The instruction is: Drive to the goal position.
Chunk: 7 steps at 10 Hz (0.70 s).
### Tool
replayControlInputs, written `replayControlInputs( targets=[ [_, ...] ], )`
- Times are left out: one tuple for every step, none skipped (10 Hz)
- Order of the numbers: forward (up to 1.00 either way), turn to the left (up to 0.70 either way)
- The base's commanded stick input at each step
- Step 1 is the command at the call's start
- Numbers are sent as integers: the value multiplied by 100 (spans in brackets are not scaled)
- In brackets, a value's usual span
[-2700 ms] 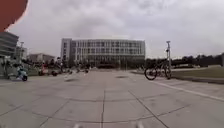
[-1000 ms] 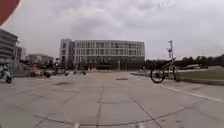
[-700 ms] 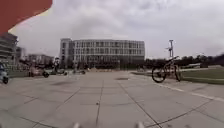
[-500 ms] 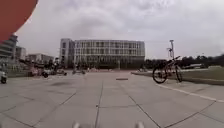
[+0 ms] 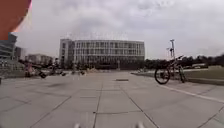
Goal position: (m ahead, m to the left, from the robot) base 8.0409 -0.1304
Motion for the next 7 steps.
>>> replayControlInputs(
  targets=[
    [50,6],
    [50,16],
    [50,25],
    [50,21],
    [50,7],
    [50,1],
    [50,0]
  ],
)
